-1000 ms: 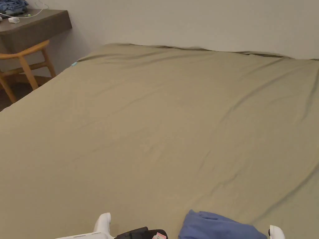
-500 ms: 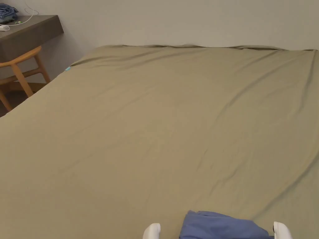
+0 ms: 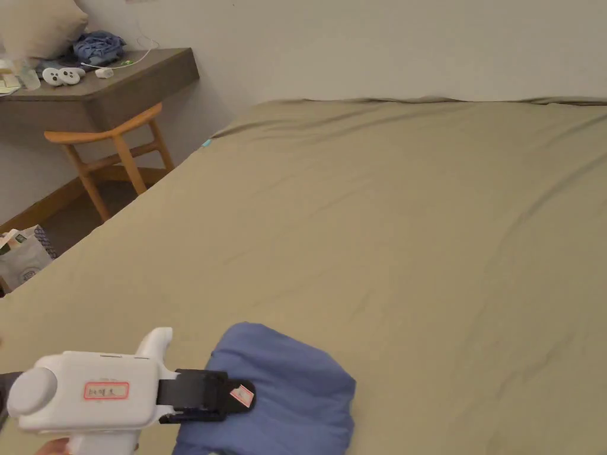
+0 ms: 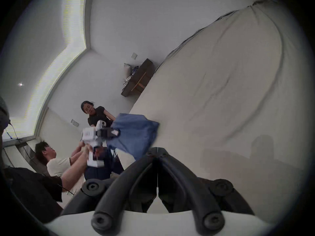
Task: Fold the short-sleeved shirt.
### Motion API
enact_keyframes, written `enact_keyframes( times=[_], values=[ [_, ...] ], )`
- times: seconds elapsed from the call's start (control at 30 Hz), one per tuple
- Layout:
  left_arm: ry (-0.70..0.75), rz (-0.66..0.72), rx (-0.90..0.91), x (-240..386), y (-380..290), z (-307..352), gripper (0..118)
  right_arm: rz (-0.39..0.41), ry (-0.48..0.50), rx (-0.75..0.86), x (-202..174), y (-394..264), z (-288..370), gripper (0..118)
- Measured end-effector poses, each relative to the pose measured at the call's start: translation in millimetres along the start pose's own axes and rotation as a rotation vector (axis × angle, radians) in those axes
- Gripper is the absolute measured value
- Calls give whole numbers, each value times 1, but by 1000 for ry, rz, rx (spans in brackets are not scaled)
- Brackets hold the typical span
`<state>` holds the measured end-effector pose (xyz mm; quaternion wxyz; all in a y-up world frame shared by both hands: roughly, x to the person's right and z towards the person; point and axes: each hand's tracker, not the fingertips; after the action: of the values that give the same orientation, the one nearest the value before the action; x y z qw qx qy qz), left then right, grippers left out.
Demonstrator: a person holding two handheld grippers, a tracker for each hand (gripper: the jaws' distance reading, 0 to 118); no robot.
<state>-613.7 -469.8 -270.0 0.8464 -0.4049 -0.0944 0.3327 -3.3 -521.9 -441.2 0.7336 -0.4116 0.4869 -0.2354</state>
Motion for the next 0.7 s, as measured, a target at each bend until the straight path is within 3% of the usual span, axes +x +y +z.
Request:
enact_keyframes(
  times=[0.17, 0.37, 0.4, 0.43, 0.47, 0.53, 0.57, 0.63, 0.67, 0.7],
  values=[
    [204, 53, -97, -76, 58, 44, 20, 17, -56, -44, -12, -11, -3, 3],
    [307, 97, -156, -129, 73, 48, 23, -3, -140, -82, -15, -25, 0, 3],
    [385, 102, -174, -135, 72, 44, 50, -11, -151, -79, -16, -26, 2, 3],
    [447, 120, -185, -140, 70, 39, 86, -14, -153, -83, -18, -27, 3, 3],
    [512, 114, -212, -143, 69, 36, 103, -11, -159, -86, -19, -26, 4, 3],
    [635, 102, -247, -166, 68, 47, 104, 11, -180, -88, -24, -25, 8, 3],
    [567, 124, -227, -165, 67, 58, 104, 16, -184, -85, -26, -24, 10, 3],
    [589, 169, -138, -141, 66, 83, 101, 22, -162, -62, -30, -23, 19, 3],
    [629, 146, -76, -127, 67, 93, 94, 31, -159, -47, -33, -22, 22, 3],
    [678, 114, 4, -107, 68, 104, 74, 43, -158, -37, -36, -20, 26, 3]
  ],
)
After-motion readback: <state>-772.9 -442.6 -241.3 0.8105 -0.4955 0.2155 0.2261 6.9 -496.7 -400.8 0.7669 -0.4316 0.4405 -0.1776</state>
